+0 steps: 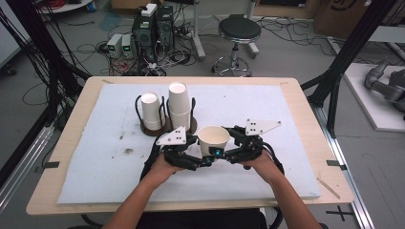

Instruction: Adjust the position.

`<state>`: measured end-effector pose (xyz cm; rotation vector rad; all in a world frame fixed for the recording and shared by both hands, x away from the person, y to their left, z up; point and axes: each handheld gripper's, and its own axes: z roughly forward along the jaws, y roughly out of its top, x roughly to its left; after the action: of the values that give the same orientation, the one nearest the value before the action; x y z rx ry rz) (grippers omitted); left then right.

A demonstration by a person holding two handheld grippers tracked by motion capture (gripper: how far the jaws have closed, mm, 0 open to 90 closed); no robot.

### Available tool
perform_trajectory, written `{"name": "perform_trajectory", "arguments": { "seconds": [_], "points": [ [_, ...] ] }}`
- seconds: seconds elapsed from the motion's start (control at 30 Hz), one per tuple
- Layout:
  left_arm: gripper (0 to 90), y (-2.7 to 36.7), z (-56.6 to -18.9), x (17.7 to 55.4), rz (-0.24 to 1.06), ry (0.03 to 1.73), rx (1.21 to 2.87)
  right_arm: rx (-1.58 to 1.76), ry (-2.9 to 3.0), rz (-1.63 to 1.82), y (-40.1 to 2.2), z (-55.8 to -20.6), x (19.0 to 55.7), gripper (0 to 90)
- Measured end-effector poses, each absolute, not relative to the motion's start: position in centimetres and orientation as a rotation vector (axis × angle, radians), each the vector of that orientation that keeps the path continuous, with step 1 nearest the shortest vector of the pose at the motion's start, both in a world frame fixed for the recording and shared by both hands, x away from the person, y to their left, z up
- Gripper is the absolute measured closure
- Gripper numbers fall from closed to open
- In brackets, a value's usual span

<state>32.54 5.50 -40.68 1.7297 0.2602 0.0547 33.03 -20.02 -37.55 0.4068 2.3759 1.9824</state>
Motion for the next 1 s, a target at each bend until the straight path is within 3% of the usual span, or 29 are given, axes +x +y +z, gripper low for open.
{"name": "perform_trajectory", "arguments": {
  "seconds": [0.13,0.23,0.33,1.0],
  "points": [
    [33.4,5.4,-40.8,32.6,0.068,0.275,1.744,0.385,2.386,1.939,-20.2,-37.5,33.1,36.3],
    [24.4,5.6,-41.0,32.7,0.082,0.317,1.771,0.401,2.377,1.916,-20.4,-37.5,33.2,36.7],
    [22.7,6.3,-41.2,32.6,0.100,0.344,1.775,0.424,2.358,1.910,-20.8,-37.4,33.4,37.2],
    [20.5,14.4,-40.9,32.7,0.276,0.556,1.727,0.478,2.330,1.773,-21.4,-37.5,33.9,37.3]
  ]
}}
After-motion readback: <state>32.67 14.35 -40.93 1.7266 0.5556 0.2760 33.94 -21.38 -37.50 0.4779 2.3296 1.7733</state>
